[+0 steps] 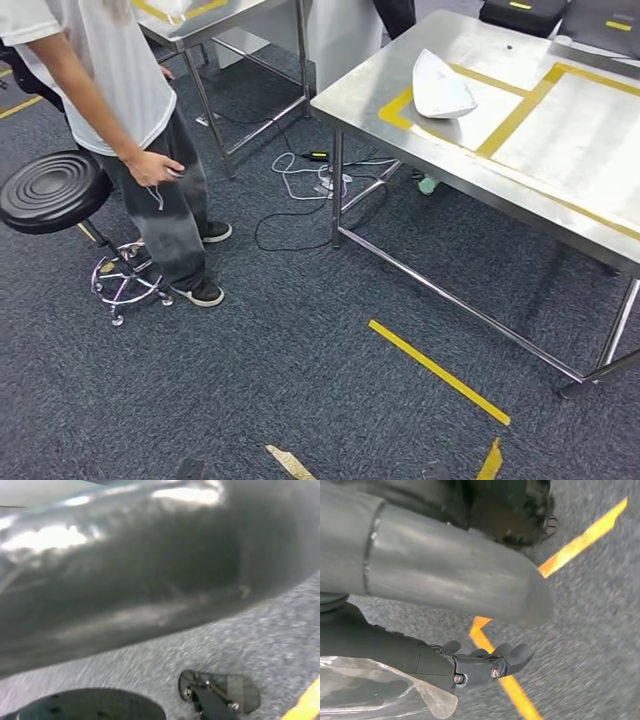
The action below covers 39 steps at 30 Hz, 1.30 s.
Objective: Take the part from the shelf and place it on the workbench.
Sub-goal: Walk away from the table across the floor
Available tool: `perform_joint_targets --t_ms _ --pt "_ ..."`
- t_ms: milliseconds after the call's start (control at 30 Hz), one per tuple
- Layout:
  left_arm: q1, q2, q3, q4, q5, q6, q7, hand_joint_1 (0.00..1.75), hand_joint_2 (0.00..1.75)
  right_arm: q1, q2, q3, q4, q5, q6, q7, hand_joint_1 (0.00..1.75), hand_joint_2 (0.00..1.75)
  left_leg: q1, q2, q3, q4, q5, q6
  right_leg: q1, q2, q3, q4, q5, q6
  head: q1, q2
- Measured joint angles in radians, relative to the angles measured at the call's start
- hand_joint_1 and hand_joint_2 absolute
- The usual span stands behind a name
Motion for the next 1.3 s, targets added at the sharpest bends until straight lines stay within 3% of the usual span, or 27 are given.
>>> perform_joint_targets --t_ms 67,100,133,200,233,300,333,400,467,533,600,633,667,700,767,833,900,933,967,1067,1100,1133,1167,1200,1233,1300 --pt "-0.001 0.0 0.006 0.0 0.0 -0.013 0.03 0.0 0.0 0.002 0.0 0.0 0.0 -0.002 0.004 -0.009 0.0 0.0 0.008 0.028 -0.057 0.126 -0.06 -0.013 0.001 -0.034 -0.001 0.0 -0.001 -0.001 -0.002 0.0" --pt "0.0 0.0 0.007 0.0 0.0 -0.018 0.042 0.0 0.0 0.002 0.0 0.0 0.0 -0.004 0.004 -0.013 0.0 0.0 0.013 0.032 -0.075 0.168 -0.071 -0.018 0.001 -0.051 -0.001 0.0 -0.002 -0.001 -0.002 0.0" --pt "0.002 -0.001 0.008 0.0 -0.001 -0.021 0.052 0.0 0.0 0.001 0.0 0.0 0.0 -0.006 0.005 -0.018 0.0 0.0 0.018 0.035 -0.076 0.176 -0.064 -0.022 0.001 -0.066 -0.001 0.0 -0.003 0.0 -0.002 0.0" --pt "0.006 -0.001 0.01 0.0 -0.004 -0.026 0.065 0.0 0.0 -0.001 0.0 0.0 0.0 -0.007 0.005 -0.026 0.0 0.0 0.025 0.053 -0.025 0.083 -0.005 -0.026 0.0 -0.093 0.002 0.0 -0.006 0.003 -0.002 0.0" --pt "0.005 -0.001 0.01 0.0 -0.005 -0.027 0.069 0.0 0.0 -0.002 0.0 0.0 0.0 -0.007 0.006 -0.029 0.0 0.0 0.023 0.077 0.011 0.015 0.021 -0.026 0.001 -0.105 0.005 0.0 -0.008 0.007 -0.002 0.0" --pt "0.002 -0.003 0.011 0.0 -0.008 -0.028 0.07 0.0 0.0 -0.004 0.0 0.0 0.0 -0.005 0.007 -0.026 0.0 0.0 0.015 0.115 0.055 -0.077 0.043 -0.017 0.005 -0.126 0.009 0.001 -0.015 0.019 -0.002 0.0" --pt "0.002 -0.004 0.012 0.0 -0.008 -0.027 0.068 0.0 0.0 -0.004 0.0 0.0 0.0 -0.004 0.009 -0.022 0.0 0.0 0.01 0.121 0.058 -0.089 0.04 -0.011 0.007 -0.135 0.011 0.0 -0.017 0.025 -0.002 0.0" --pt "0.005 -0.003 0.016 0.0 -0.007 -0.027 0.062 0.0 0.0 -0.009 0.002 0.0 0.0 -0.001 0.014 -0.012 0.0 0.0 0.007 0.101 0.056 -0.095 0.042 0.005 0.004 -0.146 0.015 -0.002 -0.021 0.039 -0.001 0.0" --pt "0.006 -0.002 0.021 0.0 -0.007 -0.026 0.048 0.0 0.0 -0.012 0.004 0.0 0.0 0.0 0.02 -0.002 0.0 0.0 0.008 0.08 0.058 -0.102 0.047 0.021 -0.002 -0.103 0.001 0.033 -0.049 0.047 0.002 0.0" --pt "0.002 -0.002 0.025 0.0 -0.008 -0.025 0.033 0.0 0.0 -0.009 0.005 0.001 0.0 0.0 0.022 0.008 0.0 0.0 0.007 0.056 0.058 -0.104 0.05 0.034 -0.002 -0.044 -0.055 0.15 -0.11 0.046 0.007 0.0" --pt "-0.001 -0.002 0.027 0.0 -0.009 -0.026 0.023 0.0 0.0 -0.002 0.006 0.001 0.001 0.004 0.023 0.02 0.0 0.0 0.002 0.028 0.058 -0.104 0.051 0.039 0.0 -0.028 -0.122 0.275 -0.149 0.043 0.009 0.0" --pt "0.0 -0.001 0.028 0.0 -0.009 -0.025 0.02 0.0 0.0 0.0 0.006 0.002 0.001 0.005 0.023 0.027 0.0 0.0 0.0 0.013 0.059 -0.103 0.05 0.039 0.001 -0.026 -0.139 0.294 -0.141 0.04 0.008 0.0" --pt "0.0 0.0 0.029 0.0 -0.009 -0.025 0.017 0.0 0.0 0.001 0.006 0.002 0.001 0.007 0.023 0.033 0.0 0.0 -0.002 -0.002 0.06 -0.102 0.05 0.039 0.002 -0.024 -0.137 0.273 -0.113 0.037 0.008 0.0" --pt "0.0 0.0 0.03 0.0 -0.01 -0.024 0.015 0.0 0.0 0.002 0.006 0.002 0.001 0.007 0.023 0.037 0.0 0.0 -0.003 -0.017 0.061 -0.102 0.05 0.039 0.002 -0.015 -0.118 0.218 -0.072 0.032 0.008 0.0" --pt "-0.002 0.001 0.031 0.0 -0.012 -0.023 0.015 0.0 0.0 0.002 0.005 0.002 0.001 0.007 0.022 0.04 0.0 0.0 -0.003 -0.043 0.059 -0.097 0.049 0.037 0.001 0.039 -0.066 0.085 -0.007 0.024 0.008 0.0" --pt "-0.003 0.001 0.031 0.0 -0.016 -0.024 0.024 0.0 0.0 0.002 0.004 0.003 0.001 0.005 0.019 0.038 0.0 0.0 0.001 -0.066 0.05 -0.094 0.051 0.028 0.0 0.081 -0.037 0.022 0.007 0.02 0.008 0.0" --pt "-0.002 0.002 0.031 0.001 -0.02 -0.026 0.044 0.0 0.0 0.002 0.003 0.002 0.001 0.003 0.017 0.031 0.0 0.0 0.006 -0.09 0.043 -0.093 0.055 0.015 0.001 0.065 -0.027 0.012 0.007 0.016 0.008 0.0" --pt "0.0 0.002 0.032 0.001 -0.022 -0.027 0.054 0.0 0.0 0.001 0.003 0.002 0.001 0.002 0.017 0.026 0.0 0.0 0.005 -0.086 0.04 -0.088 0.051 0.011 0.0 0.052 -0.023 0.006 0.009 0.012 0.007 0.0" --pt "0.001 0.002 0.032 0.001 -0.023 -0.028 0.064 0.0 0.0 0.001 0.003 0.002 0.001 0.001 0.017 0.02 0.0 0.0 0.004 -0.067 0.032 -0.07 0.039 0.006 -0.001 0.037 -0.019 0.001 0.01 0.008 0.004 0.0" --pt "-0.001 0.001 0.032 0.001 -0.027 -0.033 0.084 0.0 0.0 0.003 0.003 0.002 0.001 0.001 0.015 0.009 0.0 0.0 0.006 0.015 -0.042 0.091 -0.046 -0.01 -0.001 -0.016 -0.009 -0.005 0.008 -0.001 -0.003 0.0" --pt "-0.001 0.001 0.032 0.001 -0.027 -0.035 0.087 0.0 0.0 0.003 0.003 0.002 0.001 0.002 0.015 0.008 0.0 0.0 0.01 0.026 -0.068 0.146 -0.066 -0.015 -0.001 -0.034 -0.008 -0.005 0.006 -0.001 -0.004 0.0" --pt "0.001 0.0 0.032 0.001 -0.027 -0.036 0.09 0.0 0.0 0.003 0.003 0.002 0.001 0.004 0.015 0.008 0.0 0.0 0.015 0.032 -0.08 0.173 -0.068 -0.019 -0.001 -0.051 -0.007 -0.005 0.003 0.0 -0.004 0.0" --pt "0.003 0.0 0.032 0.001 -0.026 -0.037 0.092 0.0 0.0 0.003 0.003 0.002 0.001 0.006 0.016 0.008 0.0 0.0 0.02 0.037 -0.074 0.164 -0.052 -0.023 -0.001 -0.065 -0.005 -0.005 0.001 0.001 -0.004 0.0" --pt "0.004 0.0 0.032 0.001 -0.025 -0.038 0.093 0.0 0.0 0.002 0.003 0.003 0.001 0.009 0.018 0.009 0.0 0.0 0.024 0.044 -0.051 0.118 -0.021 -0.025 -0.002 -0.079 -0.001 -0.005 -0.002 0.003 -0.004 0.0" --pt "0.005 0.0 0.033 0.001 -0.023 -0.039 0.094 0.0 0.0 0.001 0.003 0.004 0.001 0.014 0.02 0.011 0.0 0.0 0.026 0.065 -0.017 0.05 0.013 -0.027 -0.002 -0.091 0.003 -0.005 -0.005 0.006 -0.004 0.0" --pt "0.002 -0.001 0.035 0.001 -0.016 -0.038 0.09 0.0 0.0 0.001 0.003 0.008 0.001 0.026 0.024 0.016 0.0 0.0 0.02 0.107 0.038 -0.06 0.047 -0.022 0.003 -0.113 0.009 -0.003 -0.014 0.018 -0.004 0.0"
